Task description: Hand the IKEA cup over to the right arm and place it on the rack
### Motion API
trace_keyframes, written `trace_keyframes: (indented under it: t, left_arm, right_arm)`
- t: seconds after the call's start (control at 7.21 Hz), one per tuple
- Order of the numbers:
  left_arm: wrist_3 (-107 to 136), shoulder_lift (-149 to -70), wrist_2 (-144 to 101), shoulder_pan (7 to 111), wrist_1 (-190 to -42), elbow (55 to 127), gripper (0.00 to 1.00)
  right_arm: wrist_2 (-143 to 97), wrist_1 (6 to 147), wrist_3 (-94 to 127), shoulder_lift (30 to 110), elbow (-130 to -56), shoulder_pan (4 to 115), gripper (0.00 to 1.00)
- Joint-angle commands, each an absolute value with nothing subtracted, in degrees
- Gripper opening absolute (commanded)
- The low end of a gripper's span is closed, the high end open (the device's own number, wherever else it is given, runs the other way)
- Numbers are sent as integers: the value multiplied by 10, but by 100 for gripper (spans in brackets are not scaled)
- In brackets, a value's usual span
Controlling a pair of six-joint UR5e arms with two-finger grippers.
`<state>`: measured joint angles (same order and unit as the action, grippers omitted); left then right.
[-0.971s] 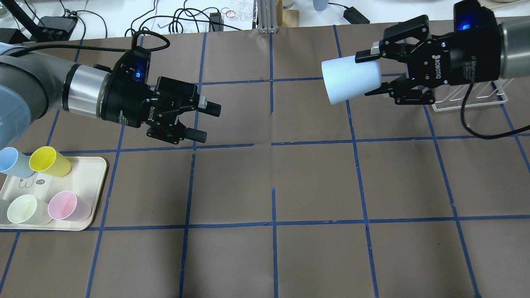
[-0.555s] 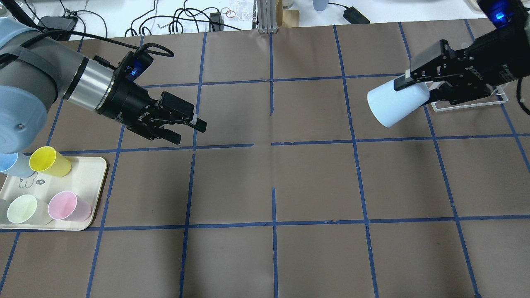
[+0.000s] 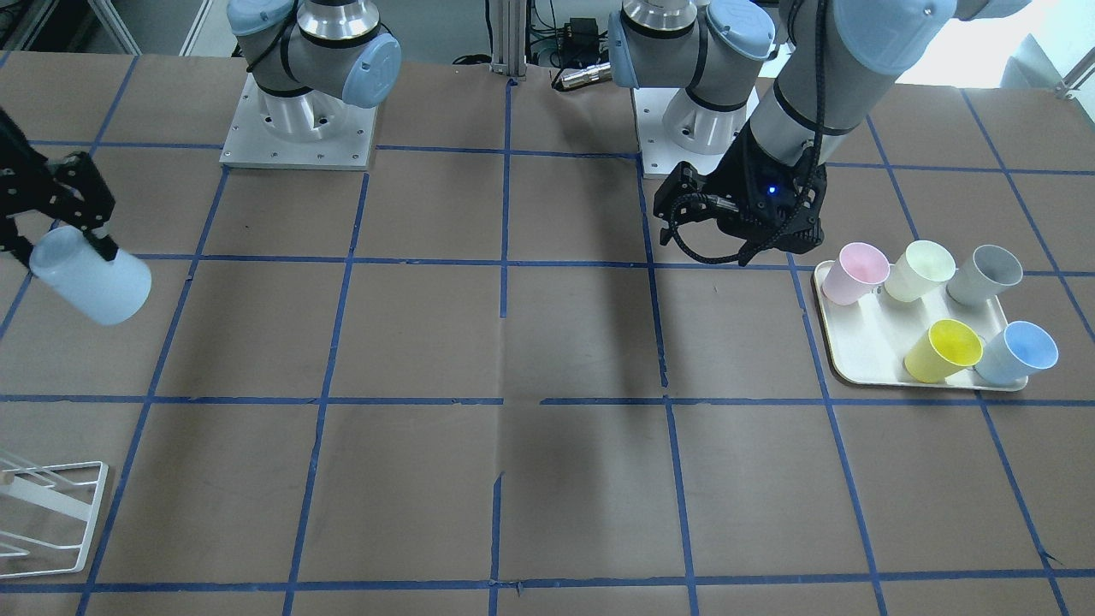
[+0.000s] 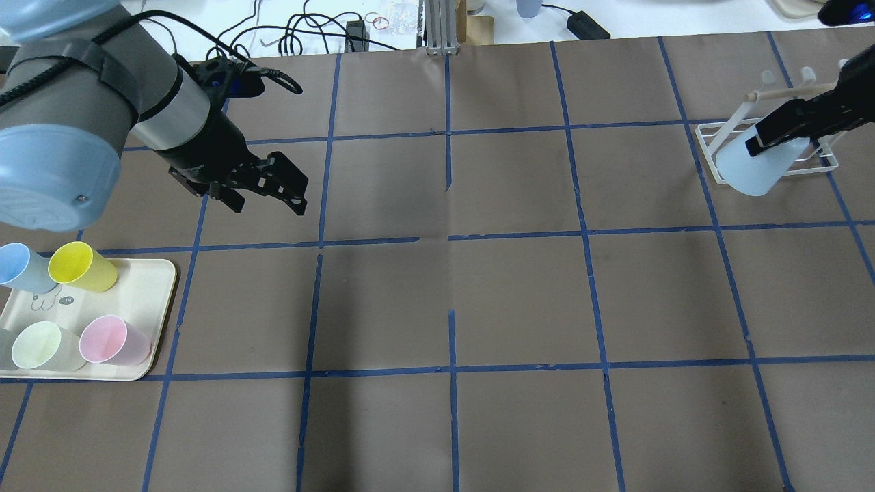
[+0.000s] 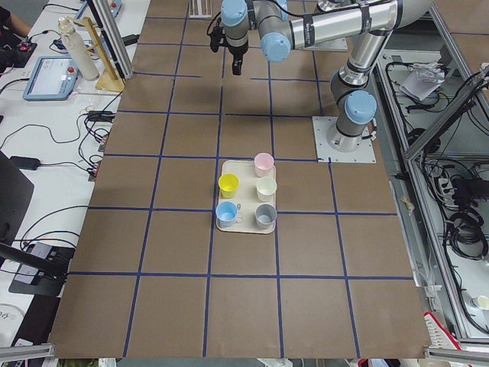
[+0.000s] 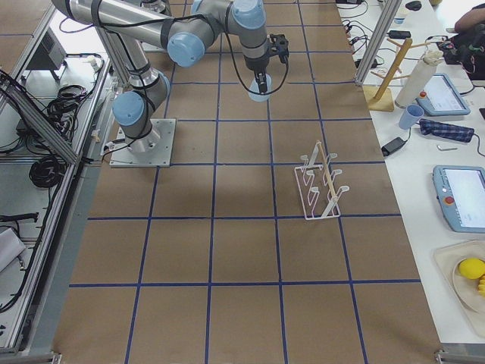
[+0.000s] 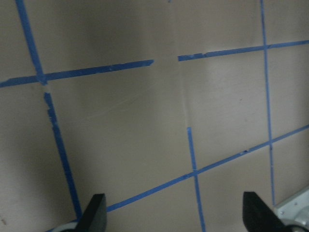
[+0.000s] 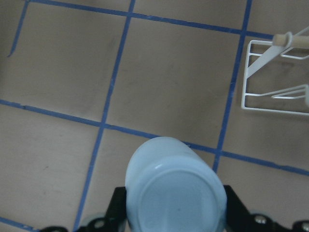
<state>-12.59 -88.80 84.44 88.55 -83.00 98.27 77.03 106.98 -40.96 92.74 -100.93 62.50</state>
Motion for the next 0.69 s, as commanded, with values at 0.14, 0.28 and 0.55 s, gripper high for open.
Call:
trace_keyframes:
  t: [0.14,0.28,0.55]
  left_arm:
    - [-119,-891,937,905,-864,917,100]
    - [-119,-879,946,907,-863,915,100]
    - [-128,-870,941,902,-863,939,100]
  right_arm:
    - [780,1179,-494,860,-996,586,16]
    - [781,1179,-497,843,-979,584,16]
    - [787,1190,-504,812,-956,583,16]
